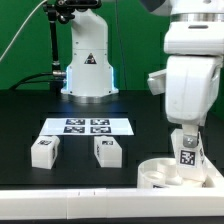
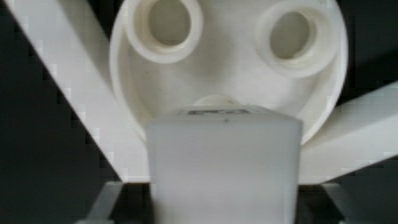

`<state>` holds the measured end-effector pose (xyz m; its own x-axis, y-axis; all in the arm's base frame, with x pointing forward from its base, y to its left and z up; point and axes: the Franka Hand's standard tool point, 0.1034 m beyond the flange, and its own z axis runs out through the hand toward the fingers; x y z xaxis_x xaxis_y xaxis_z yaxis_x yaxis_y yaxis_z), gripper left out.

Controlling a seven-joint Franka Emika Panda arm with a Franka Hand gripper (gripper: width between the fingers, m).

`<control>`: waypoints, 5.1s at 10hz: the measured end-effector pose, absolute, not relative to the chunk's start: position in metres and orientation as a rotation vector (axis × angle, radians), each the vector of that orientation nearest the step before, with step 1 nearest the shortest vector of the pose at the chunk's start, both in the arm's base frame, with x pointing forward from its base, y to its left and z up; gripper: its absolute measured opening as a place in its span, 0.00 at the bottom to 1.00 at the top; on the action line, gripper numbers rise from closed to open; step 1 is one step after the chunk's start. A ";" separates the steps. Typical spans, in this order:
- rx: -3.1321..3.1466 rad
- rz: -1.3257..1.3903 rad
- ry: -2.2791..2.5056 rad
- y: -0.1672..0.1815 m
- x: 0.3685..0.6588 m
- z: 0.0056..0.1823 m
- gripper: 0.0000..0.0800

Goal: Assemble stool

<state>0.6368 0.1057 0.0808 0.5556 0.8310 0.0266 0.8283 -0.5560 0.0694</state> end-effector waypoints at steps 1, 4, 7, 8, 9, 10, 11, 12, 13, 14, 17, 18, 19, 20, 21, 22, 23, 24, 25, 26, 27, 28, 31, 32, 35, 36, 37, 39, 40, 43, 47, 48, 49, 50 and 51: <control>2.810 0.091 1.311 0.105 0.637 0.081 0.42; 3.032 0.102 0.821 0.104 0.636 0.080 0.42; 3.145 0.071 0.310 0.109 0.632 0.079 0.42; 3.146 0.083 0.238 0.111 0.632 0.079 0.42; 3.156 0.082 0.176 0.111 0.632 0.080 0.42; 3.164 0.081 0.049 0.111 0.632 0.080 0.42; 3.166 0.080 -0.051 0.111 0.632 0.080 0.42; 3.166 0.079 -0.095 0.111 0.632 0.080 0.42; 3.166 0.076 -0.212 0.112 0.632 0.080 0.42; 3.165 0.074 -0.293 0.112 0.632 0.080 0.42; 3.140 0.059 -0.692 0.110 0.633 0.080 0.42; 3.124 0.054 -0.853 0.108 0.634 0.080 0.42; 3.096 0.051 -0.985 0.108 0.634 0.080 0.42; 3.040 0.040 -1.181 0.109 0.634 0.080 0.42; 2.996 0.026 -1.313 0.110 0.634 0.080 0.42; 2.953 0.015 -1.423 0.111 0.634 0.080 0.42; 2.895 0.000 -1.551 0.112 0.634 0.080 0.42; 2.851 -0.010 -1.638 0.112 0.634 0.080 0.42; 2.810 -0.019 -1.713 0.113 0.634 0.080 0.42; 2.748 -0.033 -1.816 0.114 0.633 0.080 0.42; 2.693 -0.046 -1.903 0.115 0.633 0.080 0.42; 2.645 -0.055 -1.971 0.116 0.633 0.080 0.42; 2.343 -0.089 -2.413 0.112 0.635 0.080 0.43; 2.223 -0.087 -2.559 0.111 0.635 0.080 0.43; 1.859 -0.139 -2.909 0.113 0.637 0.079 0.43; 1.812 -0.154 -2.934 0.114 0.636 0.079 0.43; 1.702 -0.177 -2.999 0.114 0.637 0.079 0.43; 1.583 -0.200 -3.065 0.114 0.637 0.079 0.43; 1.482 -0.216 -3.120 0.113 0.638 0.080 0.43; 1.391 -0.199 -3.148 0.125 0.635 0.081 0.43; 1.475 -0.177 -3.113 0.127 0.633 0.080 0.43; 1.520 -0.179 -3.091 0.127 0.633 0.081 0.49; 1.564 -0.194 -3.069 0.127 0.633 0.086 0.70; 1.616 -0.184 -3.053 0.126 0.635 0.091 0.70; 1.680 -0.171 -3.035 0.123 0.637 0.100 0.79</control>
Offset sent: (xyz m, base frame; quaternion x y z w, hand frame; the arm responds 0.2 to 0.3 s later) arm -0.0074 -0.0027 -0.0074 0.0524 -0.0111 0.2962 0.9536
